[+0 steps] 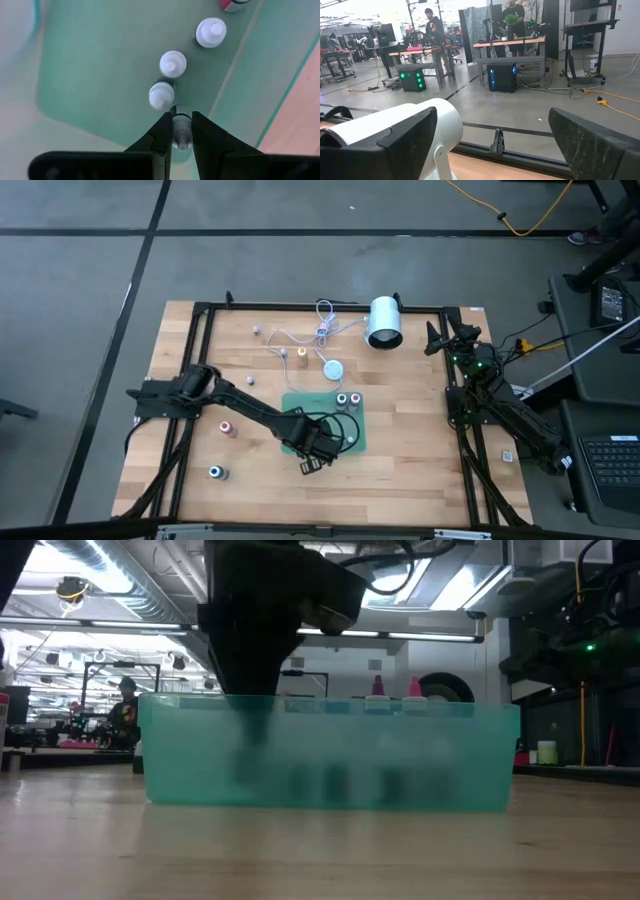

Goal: Pick & Place food coloring
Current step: Put the top small green food coloring bottle into the bin, then put the small black food coloring bottle into the bin

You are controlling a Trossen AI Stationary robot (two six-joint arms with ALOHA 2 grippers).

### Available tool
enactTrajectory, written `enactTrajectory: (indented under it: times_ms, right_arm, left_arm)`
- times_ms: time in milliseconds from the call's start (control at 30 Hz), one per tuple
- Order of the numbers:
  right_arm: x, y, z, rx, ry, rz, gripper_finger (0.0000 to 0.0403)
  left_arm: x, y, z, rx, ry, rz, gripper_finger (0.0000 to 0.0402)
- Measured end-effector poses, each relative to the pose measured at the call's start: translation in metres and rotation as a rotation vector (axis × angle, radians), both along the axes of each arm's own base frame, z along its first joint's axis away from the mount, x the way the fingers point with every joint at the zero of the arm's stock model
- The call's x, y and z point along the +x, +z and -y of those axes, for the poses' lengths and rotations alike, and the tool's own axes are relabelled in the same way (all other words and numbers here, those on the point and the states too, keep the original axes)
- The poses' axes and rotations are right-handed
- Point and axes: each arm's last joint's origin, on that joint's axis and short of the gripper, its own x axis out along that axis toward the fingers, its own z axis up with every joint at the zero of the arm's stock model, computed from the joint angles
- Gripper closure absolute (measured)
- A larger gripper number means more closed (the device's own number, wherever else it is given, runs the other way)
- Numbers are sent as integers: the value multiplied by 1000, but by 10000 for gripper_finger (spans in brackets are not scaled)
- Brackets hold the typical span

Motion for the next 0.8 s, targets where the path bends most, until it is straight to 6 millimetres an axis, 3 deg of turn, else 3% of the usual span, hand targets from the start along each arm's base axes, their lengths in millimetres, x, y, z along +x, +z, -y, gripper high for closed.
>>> enactTrajectory:
  times_ms: [333,600,800]
  right_arm:
    - [0,0,0,0,0,0,19]
    - [0,0,0,0,0,0,19]
    - [0,0,0,0,0,1,19]
  left_arm:
    - [5,-12,2,27,-51,-4,348]
    - [5,-13,1,36,-67,-9,300]
    - [3,-2,-3,31,-60,7,258]
